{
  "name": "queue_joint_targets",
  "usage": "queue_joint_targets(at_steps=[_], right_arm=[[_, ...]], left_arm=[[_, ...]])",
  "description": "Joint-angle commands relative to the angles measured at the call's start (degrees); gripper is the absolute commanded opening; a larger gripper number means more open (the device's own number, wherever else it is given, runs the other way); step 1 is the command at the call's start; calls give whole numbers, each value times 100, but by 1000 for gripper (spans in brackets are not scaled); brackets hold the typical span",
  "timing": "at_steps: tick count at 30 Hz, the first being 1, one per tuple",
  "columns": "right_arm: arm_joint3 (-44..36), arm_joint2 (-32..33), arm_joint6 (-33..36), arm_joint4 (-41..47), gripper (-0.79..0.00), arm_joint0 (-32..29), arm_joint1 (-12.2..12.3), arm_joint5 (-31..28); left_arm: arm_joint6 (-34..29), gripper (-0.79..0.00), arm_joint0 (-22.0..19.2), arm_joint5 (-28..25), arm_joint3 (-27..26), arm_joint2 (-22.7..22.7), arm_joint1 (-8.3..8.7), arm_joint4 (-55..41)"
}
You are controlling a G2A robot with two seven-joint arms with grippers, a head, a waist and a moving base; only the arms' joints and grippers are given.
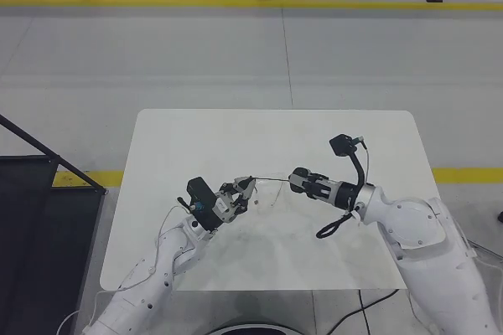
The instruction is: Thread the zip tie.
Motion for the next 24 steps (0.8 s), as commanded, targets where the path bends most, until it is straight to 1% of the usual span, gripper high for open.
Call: queue_joint_targets(at_steps=[1,4,7,9,17,24], right_arm=[[-3,9,-9,8,-785,-10,2,-3],[-18,34,-15,15,-785,-40,7,-7],[-44,54,-29,20,-785,-80,12,-7],[-70,62,-55,19,-785,-120,15,-7],[-370,133,-308,-151,-785,-438,36,82],[-637,194,-465,-229,-785,-658,50,33]], left_arm=[[0,-785,0,0,0,0,0,0],[0,-785,0,0,0,0,0,0],[-61,-785,84,193,-135,-19,-7,40],[-9,-785,132,237,-186,-25,-9,70],[325,-785,308,684,-309,-69,-17,466],[349,-785,313,933,-291,-8,-53,641]])
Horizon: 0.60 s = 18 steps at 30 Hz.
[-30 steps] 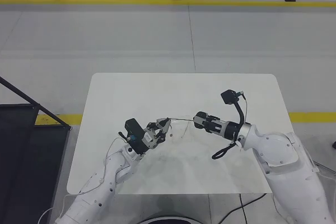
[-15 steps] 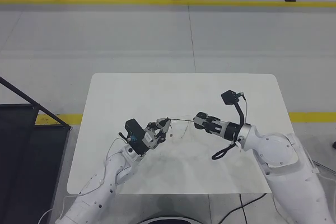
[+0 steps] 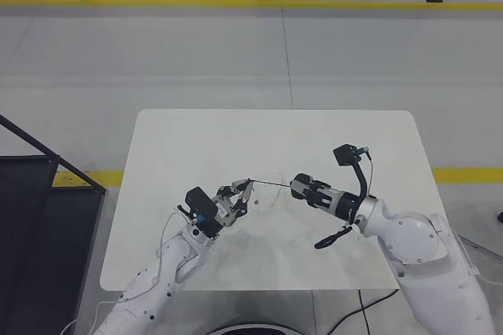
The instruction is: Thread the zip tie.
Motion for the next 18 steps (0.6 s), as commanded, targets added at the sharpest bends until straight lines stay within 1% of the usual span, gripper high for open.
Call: queue_joint_targets(at_steps=[1,6,18], right_arm=[[-65,14,-78,-15,-785,-61,2,-73],[-182,36,-110,-52,-785,-146,7,-90],[-162,30,-115,-43,-785,-107,-1,-23]], left_arm=[[-8,-785,-1,32,2,15,-5,23],[-8,-785,-1,32,2,15,-5,23],[-8,-785,-1,32,2,15,-5,23]])
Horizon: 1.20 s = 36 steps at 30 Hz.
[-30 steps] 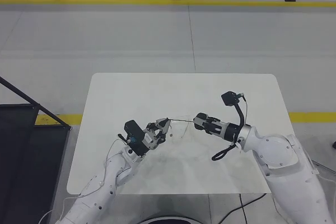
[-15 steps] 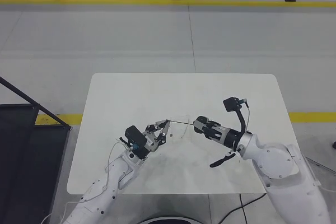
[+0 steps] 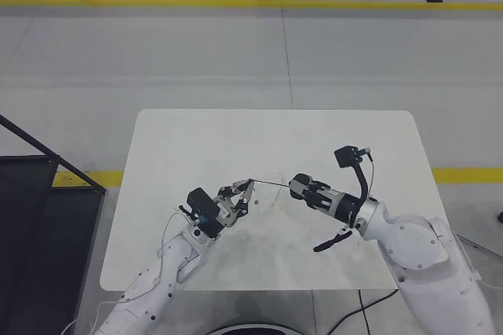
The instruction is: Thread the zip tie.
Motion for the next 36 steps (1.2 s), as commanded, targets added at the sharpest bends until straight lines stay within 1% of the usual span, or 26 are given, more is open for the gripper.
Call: queue_joint_targets(at_steps=[1,22,36], right_arm=[[1,7,7,4,-785,-11,1,2],[-86,168,-55,47,-785,-242,22,-116],[-32,70,5,10,-785,-108,6,8]], left_arm=[[0,-785,0,0,0,0,0,0],[0,-785,0,0,0,0,0,0],[0,-785,0,0,0,0,0,0]])
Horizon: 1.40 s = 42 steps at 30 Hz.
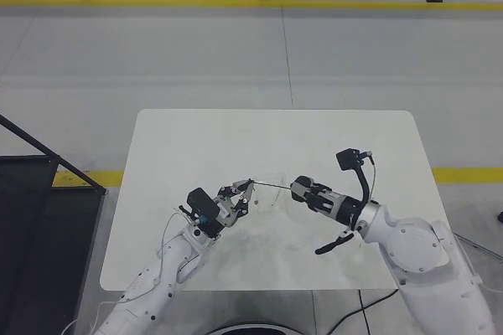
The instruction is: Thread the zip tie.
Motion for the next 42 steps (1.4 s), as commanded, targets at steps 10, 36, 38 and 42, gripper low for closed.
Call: queue_joint_targets(at_steps=[10,36,38,42], right_arm=[[83,-44,61,42,-785,119,-13,115],[183,-68,166,132,-785,243,-24,261],[183,-69,178,134,-785,245,-24,265],[185,-112,202,126,-785,313,-31,319]], left_arm=[[0,-785,0,0,0,0,0,0],[0,-785,0,0,0,0,0,0],[0,-785,0,0,0,0,0,0],[0,-785,0,0,0,0,0,0]])
